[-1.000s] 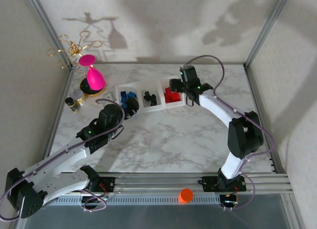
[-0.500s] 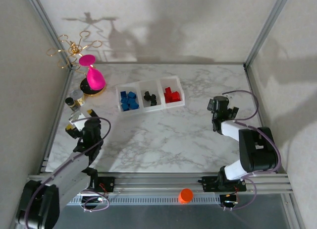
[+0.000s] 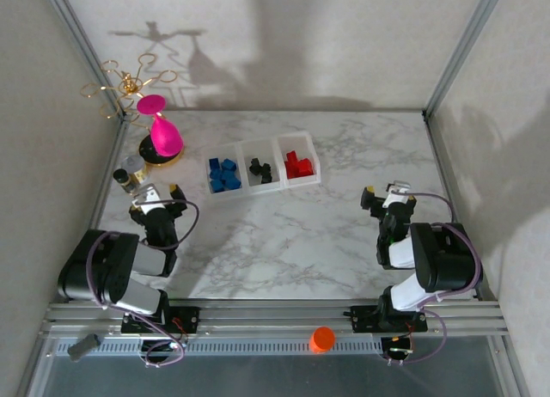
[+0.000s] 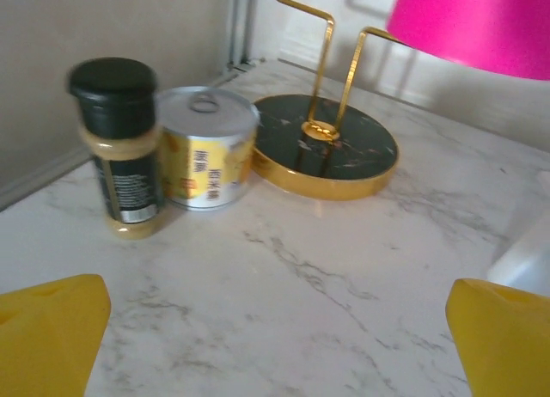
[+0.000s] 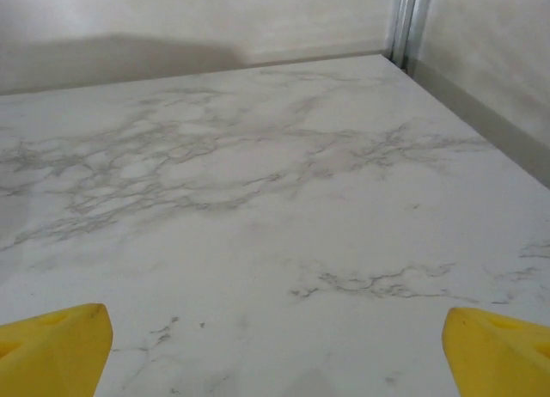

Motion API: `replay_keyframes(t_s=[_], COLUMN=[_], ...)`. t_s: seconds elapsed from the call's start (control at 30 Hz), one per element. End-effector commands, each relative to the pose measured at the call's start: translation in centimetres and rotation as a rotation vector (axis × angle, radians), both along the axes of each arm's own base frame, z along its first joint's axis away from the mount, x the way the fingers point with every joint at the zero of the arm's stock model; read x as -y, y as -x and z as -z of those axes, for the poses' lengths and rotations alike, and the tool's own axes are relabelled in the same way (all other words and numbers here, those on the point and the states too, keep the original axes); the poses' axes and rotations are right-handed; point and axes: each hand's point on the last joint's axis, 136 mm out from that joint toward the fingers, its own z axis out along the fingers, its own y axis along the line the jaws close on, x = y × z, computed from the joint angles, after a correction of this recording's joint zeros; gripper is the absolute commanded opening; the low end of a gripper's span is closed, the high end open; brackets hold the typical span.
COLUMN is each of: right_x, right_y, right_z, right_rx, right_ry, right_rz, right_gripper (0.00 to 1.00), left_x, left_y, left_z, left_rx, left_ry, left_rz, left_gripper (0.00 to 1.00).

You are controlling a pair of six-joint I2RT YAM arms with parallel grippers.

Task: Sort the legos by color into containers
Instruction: Reset both arms

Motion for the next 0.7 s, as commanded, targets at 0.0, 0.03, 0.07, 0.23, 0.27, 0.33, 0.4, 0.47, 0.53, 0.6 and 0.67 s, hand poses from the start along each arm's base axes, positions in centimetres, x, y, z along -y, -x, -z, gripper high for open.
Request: replay_keyframes(t_s=[0.0,0.03,0.07,0.23,0.27,0.33,0.4,0.47,0.53,0.6,0.67], right_x=[-0.49,-0.47,-0.48,-0.55,-0.57,-0.56,-0.56,-0.59,-0.59,-0.58,-0.58], right_y=[-1.31,-1.2,-1.18,-1.26,-1.27,-1.25,-1.25,-1.33,-1.37,-1.35,-1.3], right_z=[-2.9,-3.06,-2.99,-3.01,-2.98,-2.96,-2.96,-2.88,-2.89,-2.89,-2.98], right_rx=[0.102,0.115,0.11,0.109,0.109,0.108,0.108,0.103,0.103,0.103,0.108], right_ry=[0.007,0.012,0.014,0.013,0.012,0.013,0.012,0.013,0.013,0.011,0.013], right_rz=[-0.035,-0.033,-0.031,-0.034,-0.034,-0.035,-0.035,-0.037,-0.037,-0.037,-0.037], right_gripper=[0.99,0.99,0.99,0.99,0.99,0.99,0.99,0.99,0.99,0.99,0.99], left_x=[1.41,1.47,1.45,1.42,1.48,1.46,1.48,1.51,1.48,1.5,1.5], left_y=[-2.43,-2.39,-2.34,-2.36,-2.43,-2.41,-2.39,-2.39,-2.41,-2.39,-2.39], left_z=[-2.23,-2.32,-2.59,-2.48,-2.44,-2.51,-2.44,-2.41,-2.46,-2.43,-2.42], left_rx=[0.065,0.072,0.089,0.079,0.074,0.077,0.075,0.074,0.075,0.075,0.075], left_ry=[-0.023,-0.024,-0.028,-0.027,-0.026,-0.027,-0.027,-0.027,-0.025,-0.025,-0.025], left_rz=[0.071,0.073,0.069,0.068,0.07,0.068,0.069,0.07,0.07,0.07,0.071], left_gripper=[1.0,0.99,0.99,0.99,1.0,1.0,0.99,0.99,0.99,0.99,0.99])
